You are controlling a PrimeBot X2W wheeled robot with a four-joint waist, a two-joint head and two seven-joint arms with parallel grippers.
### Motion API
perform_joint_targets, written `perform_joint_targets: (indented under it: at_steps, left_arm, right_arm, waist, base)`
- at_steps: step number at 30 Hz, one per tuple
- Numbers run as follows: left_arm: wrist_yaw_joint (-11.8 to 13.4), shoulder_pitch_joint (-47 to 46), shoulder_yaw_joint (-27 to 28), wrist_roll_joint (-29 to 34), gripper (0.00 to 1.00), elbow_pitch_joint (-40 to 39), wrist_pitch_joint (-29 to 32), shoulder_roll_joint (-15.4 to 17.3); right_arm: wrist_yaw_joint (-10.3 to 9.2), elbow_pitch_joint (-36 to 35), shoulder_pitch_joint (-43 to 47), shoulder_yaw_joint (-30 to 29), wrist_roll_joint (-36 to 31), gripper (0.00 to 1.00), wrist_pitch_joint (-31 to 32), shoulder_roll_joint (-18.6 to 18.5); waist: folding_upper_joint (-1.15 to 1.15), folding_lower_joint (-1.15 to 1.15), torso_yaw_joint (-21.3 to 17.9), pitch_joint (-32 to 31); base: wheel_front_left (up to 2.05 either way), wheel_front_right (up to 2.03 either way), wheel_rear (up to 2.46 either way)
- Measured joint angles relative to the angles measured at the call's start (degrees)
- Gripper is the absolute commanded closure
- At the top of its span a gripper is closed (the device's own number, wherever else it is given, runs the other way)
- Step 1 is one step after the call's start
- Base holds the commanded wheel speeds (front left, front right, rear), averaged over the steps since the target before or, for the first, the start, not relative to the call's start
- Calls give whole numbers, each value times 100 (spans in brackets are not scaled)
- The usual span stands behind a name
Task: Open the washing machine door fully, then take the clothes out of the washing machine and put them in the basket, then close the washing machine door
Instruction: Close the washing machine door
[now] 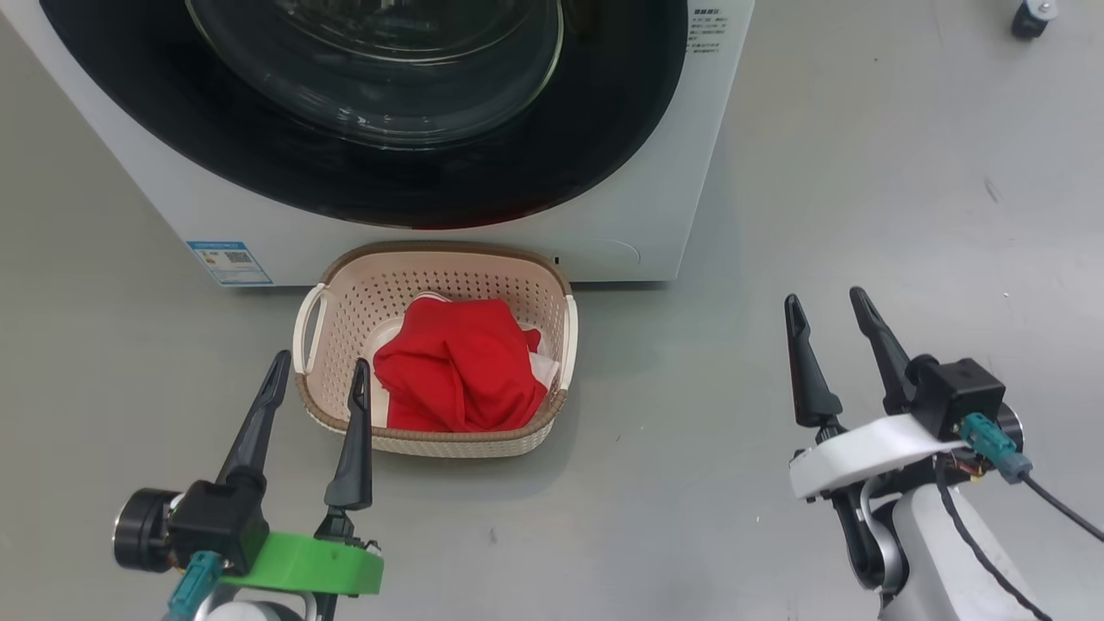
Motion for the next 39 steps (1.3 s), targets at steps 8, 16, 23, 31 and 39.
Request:
perform_joint_targets:
  at_steps: [8,16,23,31,39]
  left_arm:
    - [0,293,-44,0,0,51,0,4]
    - [1,447,-41,-1,0,83,0,3]
    - [2,561,-62,-1,0,53,0,3]
    - [3,661,-97,-2,0,78,0,2]
    - [51,759,-99,-5,0,66,0,-2]
  right_arm:
    - [-107,-356,501,4,-137,0,0,34]
    - [-194,-580,862,-8,-166,0,0,63]
    - [-248,-773,1127,-7,-199,0,0,79]
    - [-296,-856,1370,-41,-211,0,0,86]
    - [-304,-934,1586,-44,-211,0,0,93]
  waist:
    - [0,0,-187,-162]
    - [0,0,-275,-311]
    - [0,0,-288,-400]
    - [0,0,-272,-533]
    - [0,0,-270,-682]
  base:
    - [0,0,0]
    - [0,0,0]
    - [0,0,0]
    - [0,0,0]
    - [0,0,0]
